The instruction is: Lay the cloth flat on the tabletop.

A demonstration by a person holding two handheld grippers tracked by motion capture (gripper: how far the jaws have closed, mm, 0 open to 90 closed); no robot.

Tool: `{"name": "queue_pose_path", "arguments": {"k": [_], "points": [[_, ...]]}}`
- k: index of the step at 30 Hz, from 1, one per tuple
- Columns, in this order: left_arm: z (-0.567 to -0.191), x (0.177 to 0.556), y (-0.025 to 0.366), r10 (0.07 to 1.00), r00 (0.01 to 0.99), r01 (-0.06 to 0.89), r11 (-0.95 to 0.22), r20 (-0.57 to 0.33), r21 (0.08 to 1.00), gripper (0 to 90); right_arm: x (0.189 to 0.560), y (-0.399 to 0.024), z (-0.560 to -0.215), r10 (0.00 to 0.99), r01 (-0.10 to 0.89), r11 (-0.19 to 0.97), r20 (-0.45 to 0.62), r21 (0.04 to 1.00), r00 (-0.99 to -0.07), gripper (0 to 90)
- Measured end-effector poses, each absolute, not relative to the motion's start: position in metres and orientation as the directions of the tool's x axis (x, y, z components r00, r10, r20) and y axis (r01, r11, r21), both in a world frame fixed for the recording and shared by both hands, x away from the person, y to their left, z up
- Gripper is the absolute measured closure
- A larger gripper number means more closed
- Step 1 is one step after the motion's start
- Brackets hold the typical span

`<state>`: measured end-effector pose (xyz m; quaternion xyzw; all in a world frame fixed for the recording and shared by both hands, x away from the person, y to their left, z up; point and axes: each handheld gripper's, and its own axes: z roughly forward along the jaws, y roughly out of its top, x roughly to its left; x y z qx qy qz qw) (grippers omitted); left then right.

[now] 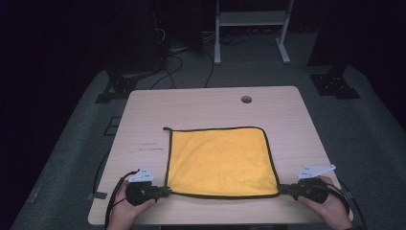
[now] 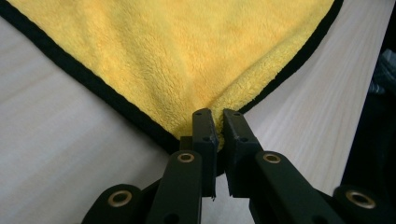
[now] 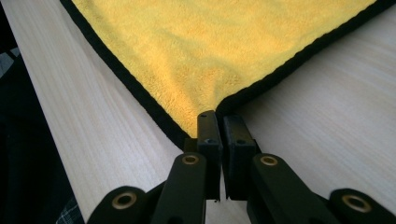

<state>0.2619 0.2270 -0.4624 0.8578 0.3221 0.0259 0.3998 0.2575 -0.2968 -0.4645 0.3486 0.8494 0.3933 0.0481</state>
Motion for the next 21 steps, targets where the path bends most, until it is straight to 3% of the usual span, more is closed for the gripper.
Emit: {"name": "queue_pose_path", "arguments": {"k": [7, 13, 21], "points": [[-0.464, 0.253, 0.23, 0.563, 0.797, 0.532, -0.483, -0.219, 0.695, 83.2, 0.248, -0.298, -0.467, 0.616, 0.56, 0.451, 0.211, 0.695, -0.759, 85.6], [-0.459, 0.255, 0.237, 0.59, 0.781, 0.519, -0.43, -0.205, 0.739, 62.8, 0.249, -0.301, -0.462, 0.619, 0.508, 0.418, 0.174, 0.753, -0.766, 56.1], [-0.459, 0.266, 0.245, 0.68, 0.718, 0.528, -0.39, -0.151, 0.754, 41.1, 0.265, -0.313, -0.464, 0.73, 0.485, 0.359, 0.084, 0.797, -0.678, 37.6]]}}
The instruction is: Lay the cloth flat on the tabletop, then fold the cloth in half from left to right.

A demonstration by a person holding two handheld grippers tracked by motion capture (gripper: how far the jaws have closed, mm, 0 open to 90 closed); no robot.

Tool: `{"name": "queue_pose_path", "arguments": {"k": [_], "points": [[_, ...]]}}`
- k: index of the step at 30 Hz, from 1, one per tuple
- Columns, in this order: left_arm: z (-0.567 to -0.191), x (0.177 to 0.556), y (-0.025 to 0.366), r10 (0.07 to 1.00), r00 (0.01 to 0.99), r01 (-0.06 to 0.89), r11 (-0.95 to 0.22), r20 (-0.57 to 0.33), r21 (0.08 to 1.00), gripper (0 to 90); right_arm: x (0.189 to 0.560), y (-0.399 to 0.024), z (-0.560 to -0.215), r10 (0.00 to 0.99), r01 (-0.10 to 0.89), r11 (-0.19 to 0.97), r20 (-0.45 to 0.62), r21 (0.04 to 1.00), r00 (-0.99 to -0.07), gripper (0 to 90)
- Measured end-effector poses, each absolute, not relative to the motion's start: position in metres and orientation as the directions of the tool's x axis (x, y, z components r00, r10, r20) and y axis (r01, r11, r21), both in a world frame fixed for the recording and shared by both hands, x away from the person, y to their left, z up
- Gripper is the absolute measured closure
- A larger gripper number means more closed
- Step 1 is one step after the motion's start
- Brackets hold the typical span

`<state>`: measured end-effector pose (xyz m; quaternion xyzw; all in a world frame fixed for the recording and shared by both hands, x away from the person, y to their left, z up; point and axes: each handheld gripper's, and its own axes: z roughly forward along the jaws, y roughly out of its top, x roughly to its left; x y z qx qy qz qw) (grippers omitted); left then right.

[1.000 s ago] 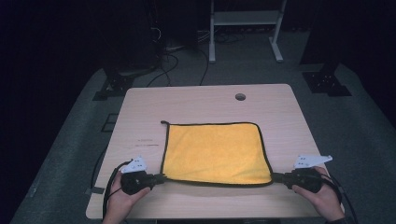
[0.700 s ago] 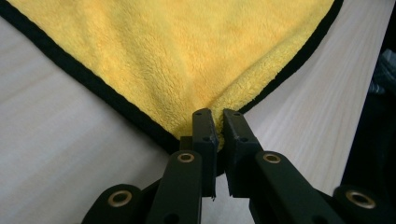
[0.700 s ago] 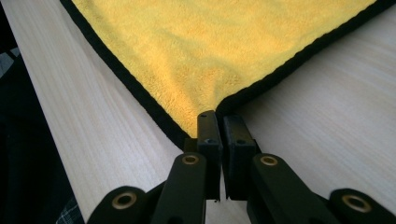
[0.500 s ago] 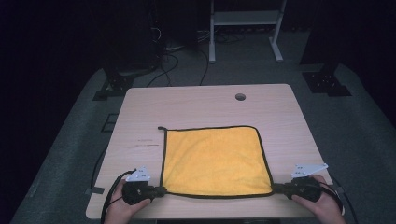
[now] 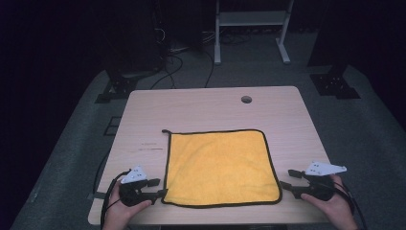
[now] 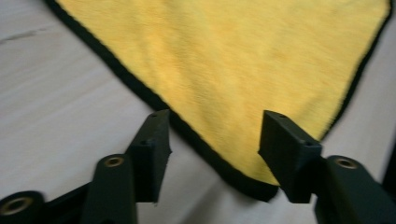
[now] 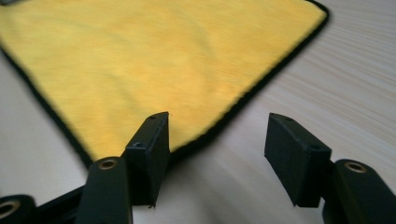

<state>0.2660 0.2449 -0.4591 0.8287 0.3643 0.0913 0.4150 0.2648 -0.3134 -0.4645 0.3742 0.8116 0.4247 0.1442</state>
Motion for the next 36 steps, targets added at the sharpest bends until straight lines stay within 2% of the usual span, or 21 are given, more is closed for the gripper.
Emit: {"name": "queue_pose_path", "arguments": {"k": [4, 8, 12, 18, 36], "points": [[-0.458, 0.279, 0.25, 0.73, 0.672, 0.541, -0.365, -0.129, 0.758, 31.2, 0.282, -0.319, -0.473, 0.781, 0.521, 0.348, 0.066, 0.779, -0.621, 32.3], [-0.46, 0.292, 0.254, 0.76, 0.639, 0.553, -0.343, -0.122, 0.759, 26.1, 0.295, -0.322, -0.48, 0.817, 0.552, 0.352, 0.039, 0.756, -0.575, 28.0], [-0.465, 0.304, 0.258, 0.788, 0.606, 0.575, -0.338, -0.11, 0.745, 20.8, 0.303, -0.328, -0.485, 0.848, 0.571, 0.342, 0.016, 0.746, -0.529, 27.6], [-0.471, 0.319, 0.262, 0.814, 0.573, 0.598, -0.33, -0.1, 0.73, 19.5, 0.309, -0.334, -0.486, 0.871, 0.588, 0.321, 0.012, 0.743, -0.491, 18.7], [-0.473, 0.335, 0.237, 0.8, 0.594, 0.581, -0.353, -0.085, 0.733, 21.7, 0.309, -0.334, -0.487, 0.874, 0.589, 0.319, 0.011, 0.742, -0.486, 18.3]]}}
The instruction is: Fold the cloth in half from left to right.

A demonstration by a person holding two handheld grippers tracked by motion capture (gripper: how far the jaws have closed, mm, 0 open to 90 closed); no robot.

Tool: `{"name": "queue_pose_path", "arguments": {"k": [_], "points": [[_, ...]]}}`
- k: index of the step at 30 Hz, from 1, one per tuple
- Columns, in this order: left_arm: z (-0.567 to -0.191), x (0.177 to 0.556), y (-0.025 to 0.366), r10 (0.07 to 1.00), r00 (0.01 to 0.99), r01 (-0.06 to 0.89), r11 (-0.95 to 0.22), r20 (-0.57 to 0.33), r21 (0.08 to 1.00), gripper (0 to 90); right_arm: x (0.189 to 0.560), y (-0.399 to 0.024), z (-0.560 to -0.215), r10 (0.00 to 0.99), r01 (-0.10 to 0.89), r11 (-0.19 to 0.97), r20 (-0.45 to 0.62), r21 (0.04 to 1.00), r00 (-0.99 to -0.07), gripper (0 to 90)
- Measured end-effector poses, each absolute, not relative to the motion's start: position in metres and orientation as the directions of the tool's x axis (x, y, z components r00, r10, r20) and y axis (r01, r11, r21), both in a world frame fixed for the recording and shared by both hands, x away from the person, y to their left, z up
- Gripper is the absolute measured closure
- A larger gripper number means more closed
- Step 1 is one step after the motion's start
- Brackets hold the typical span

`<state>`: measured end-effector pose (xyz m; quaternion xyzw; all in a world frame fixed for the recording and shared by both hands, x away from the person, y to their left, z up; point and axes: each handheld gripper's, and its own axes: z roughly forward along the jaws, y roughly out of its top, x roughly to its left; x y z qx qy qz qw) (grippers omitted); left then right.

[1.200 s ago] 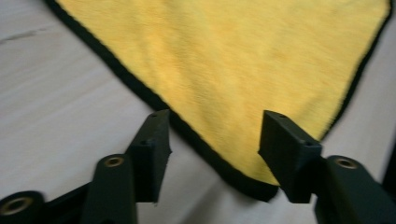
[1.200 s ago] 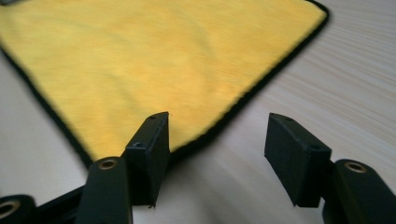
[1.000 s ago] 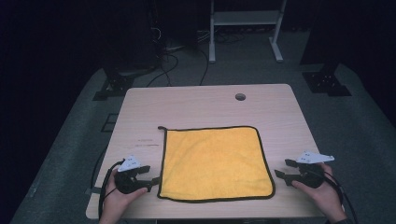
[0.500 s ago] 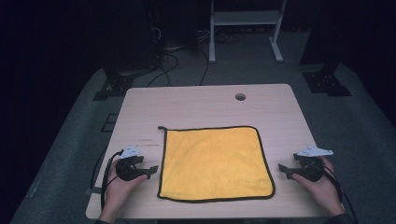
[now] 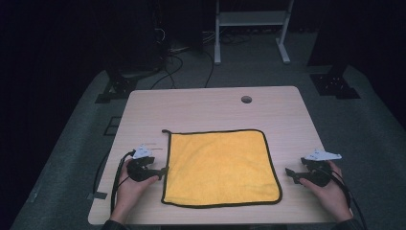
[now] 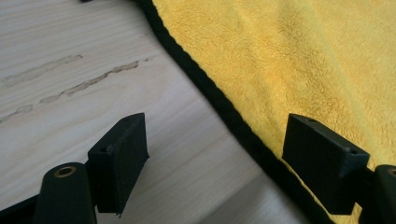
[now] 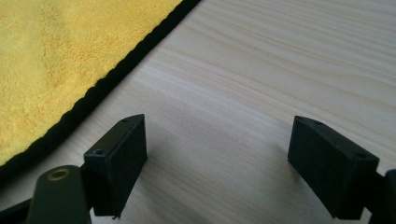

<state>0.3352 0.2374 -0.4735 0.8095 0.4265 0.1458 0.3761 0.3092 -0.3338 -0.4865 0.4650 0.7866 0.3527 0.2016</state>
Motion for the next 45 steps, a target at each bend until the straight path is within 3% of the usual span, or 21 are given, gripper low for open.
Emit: {"name": "queue_pose_path", "arguments": {"k": [6, 9, 17, 26, 31, 35, 45], "points": [[-0.476, 0.337, 0.228, 0.798, 0.599, 0.574, -0.373, -0.064, 0.729, 23.3, 0.309, -0.334, -0.487, 0.874, 0.589, 0.318, 0.011, 0.742, -0.486, 18.3], [-0.476, 0.336, 0.224, 0.807, 0.591, 0.564, -0.416, 0.002, 0.713, 23.9, 0.309, -0.334, -0.487, 0.874, 0.59, 0.318, 0.011, 0.742, -0.486, 18.3], [-0.477, 0.341, 0.228, 0.839, 0.545, 0.579, -0.383, 0.009, 0.72, 24.9, 0.309, -0.334, -0.487, 0.874, 0.589, 0.319, 0.011, 0.743, -0.486, 18.3], [-0.476, 0.337, 0.224, 0.804, 0.594, 0.542, -0.386, -0.015, 0.747, 59.7, 0.31, -0.334, -0.487, 0.873, 0.587, 0.321, 0.008, 0.743, -0.488, 18.3], [-0.477, 0.338, 0.222, 0.795, 0.6, 0.566, -0.347, -0.085, 0.748, 81.8, 0.309, -0.334, -0.487, 0.873, 0.589, 0.319, 0.011, 0.742, -0.487, 18.3], [-0.477, 0.338, 0.222, 0.794, 0.6, 0.571, -0.339, -0.097, 0.748, 86.7, 0.309, -0.334, -0.487, 0.873, 0.589, 0.32, 0.011, 0.742, -0.488, 18.3], [-0.471, 0.34, 0.229, 0.775, 0.599, 0.585, -0.251, -0.202, 0.771, 87.2, 0.309, -0.334, -0.487, 0.873, 0.589, 0.32, 0.011, 0.742, -0.488, 18.3]]}}
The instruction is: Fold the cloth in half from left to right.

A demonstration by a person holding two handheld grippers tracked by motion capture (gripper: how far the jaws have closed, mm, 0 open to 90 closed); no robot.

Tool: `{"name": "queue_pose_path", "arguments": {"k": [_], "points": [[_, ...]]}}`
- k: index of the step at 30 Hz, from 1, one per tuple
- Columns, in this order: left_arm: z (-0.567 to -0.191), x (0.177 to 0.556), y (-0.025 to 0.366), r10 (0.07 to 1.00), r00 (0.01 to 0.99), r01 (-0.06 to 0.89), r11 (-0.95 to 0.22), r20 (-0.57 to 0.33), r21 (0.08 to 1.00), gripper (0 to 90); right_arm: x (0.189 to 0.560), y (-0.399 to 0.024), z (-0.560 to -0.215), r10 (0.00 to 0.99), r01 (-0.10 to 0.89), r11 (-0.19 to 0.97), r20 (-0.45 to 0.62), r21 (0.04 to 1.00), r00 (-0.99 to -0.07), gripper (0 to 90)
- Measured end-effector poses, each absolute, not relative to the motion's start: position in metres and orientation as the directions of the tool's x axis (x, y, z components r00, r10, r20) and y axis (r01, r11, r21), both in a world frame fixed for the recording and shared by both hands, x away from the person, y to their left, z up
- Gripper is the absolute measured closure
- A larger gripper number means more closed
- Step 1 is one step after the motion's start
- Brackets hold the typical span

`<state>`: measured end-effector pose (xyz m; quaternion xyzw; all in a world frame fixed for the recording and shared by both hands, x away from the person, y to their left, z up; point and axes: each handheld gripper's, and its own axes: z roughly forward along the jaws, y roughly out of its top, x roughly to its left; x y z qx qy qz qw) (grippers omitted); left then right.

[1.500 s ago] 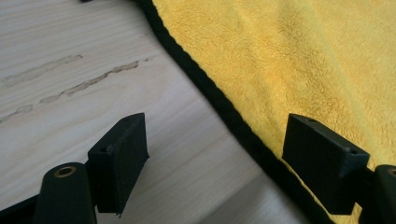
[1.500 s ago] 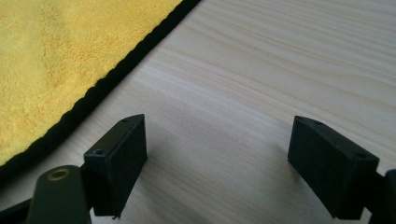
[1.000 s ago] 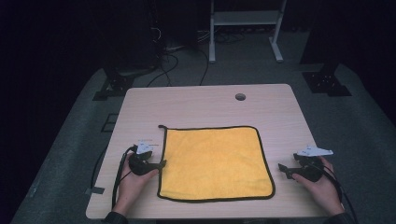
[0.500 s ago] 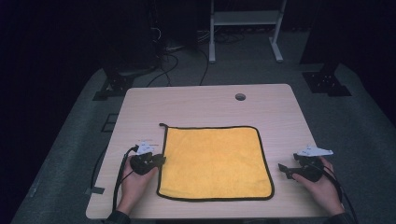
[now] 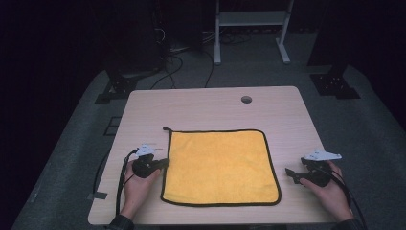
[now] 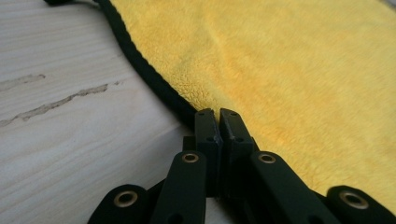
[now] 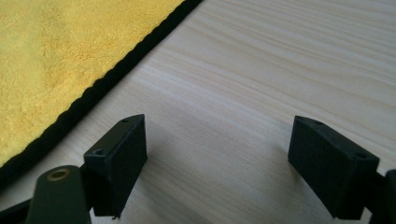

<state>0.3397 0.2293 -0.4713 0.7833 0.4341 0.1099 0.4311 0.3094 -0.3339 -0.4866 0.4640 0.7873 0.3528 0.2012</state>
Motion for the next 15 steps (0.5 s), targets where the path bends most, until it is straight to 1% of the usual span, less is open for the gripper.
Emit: {"name": "queue_pose_path", "arguments": {"k": [4, 15], "points": [[-0.466, 0.34, 0.229, 0.748, 0.619, 0.567, -0.215, -0.239, 0.796, 87.2, 0.309, -0.334, -0.487, 0.872, 0.588, 0.321, 0.01, 0.742, -0.489, 18.3], [-0.454, 0.346, 0.207, 0.691, 0.671, 0.53, -0.194, -0.268, 0.826, 87.2, 0.309, -0.334, -0.487, 0.873, 0.589, 0.321, 0.01, 0.742, -0.488, 18.3]]}}
